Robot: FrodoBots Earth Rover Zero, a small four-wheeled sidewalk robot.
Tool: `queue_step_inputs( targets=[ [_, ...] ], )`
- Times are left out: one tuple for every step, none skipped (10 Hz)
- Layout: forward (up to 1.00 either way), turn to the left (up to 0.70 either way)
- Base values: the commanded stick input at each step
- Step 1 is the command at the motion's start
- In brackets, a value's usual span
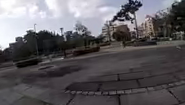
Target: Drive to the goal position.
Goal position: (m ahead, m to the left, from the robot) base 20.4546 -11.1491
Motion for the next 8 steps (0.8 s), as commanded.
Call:
queue_step_inputs(
  targets=[
    [0.70, 0.00],
    [0.70, 0.00],
    [0.70, 0.00],
    [0.70, 0.00],
    [0.70, 0.00],
    [0.70, 0.00],
    [0.70, 0.00],
    [0.70, 0.00]
  ],
)
